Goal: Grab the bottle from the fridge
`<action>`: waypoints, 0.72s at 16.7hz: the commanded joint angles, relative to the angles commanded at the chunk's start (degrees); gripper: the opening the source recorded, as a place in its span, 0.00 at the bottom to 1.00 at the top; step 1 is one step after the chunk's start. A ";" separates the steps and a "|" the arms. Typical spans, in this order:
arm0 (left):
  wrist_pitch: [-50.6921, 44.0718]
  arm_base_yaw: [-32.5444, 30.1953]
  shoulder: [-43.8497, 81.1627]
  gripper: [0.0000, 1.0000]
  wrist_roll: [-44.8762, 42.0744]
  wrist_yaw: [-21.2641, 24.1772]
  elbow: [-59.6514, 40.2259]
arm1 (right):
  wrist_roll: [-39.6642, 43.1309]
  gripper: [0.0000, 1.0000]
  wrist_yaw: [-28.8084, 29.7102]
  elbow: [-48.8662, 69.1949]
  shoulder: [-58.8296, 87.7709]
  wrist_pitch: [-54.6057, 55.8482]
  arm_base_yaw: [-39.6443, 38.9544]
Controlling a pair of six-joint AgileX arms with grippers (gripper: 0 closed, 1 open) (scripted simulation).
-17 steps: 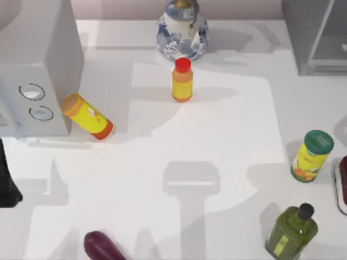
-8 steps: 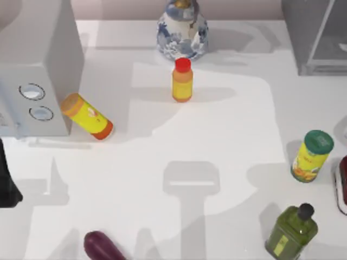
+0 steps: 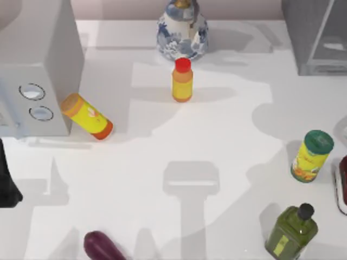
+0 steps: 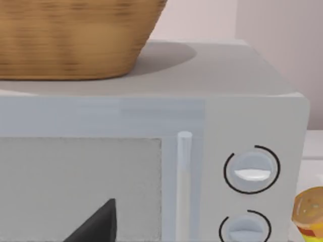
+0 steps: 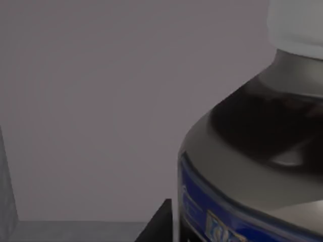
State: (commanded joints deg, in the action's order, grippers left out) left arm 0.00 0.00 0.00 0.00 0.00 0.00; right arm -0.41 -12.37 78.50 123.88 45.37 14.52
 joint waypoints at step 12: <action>0.00 0.00 0.00 1.00 0.00 0.00 0.00 | -0.14 0.00 -2.82 -22.28 -13.18 7.28 2.22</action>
State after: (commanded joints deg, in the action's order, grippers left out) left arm 0.00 0.00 0.00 0.00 0.00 0.00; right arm -0.54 -15.19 56.23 110.71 52.65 16.73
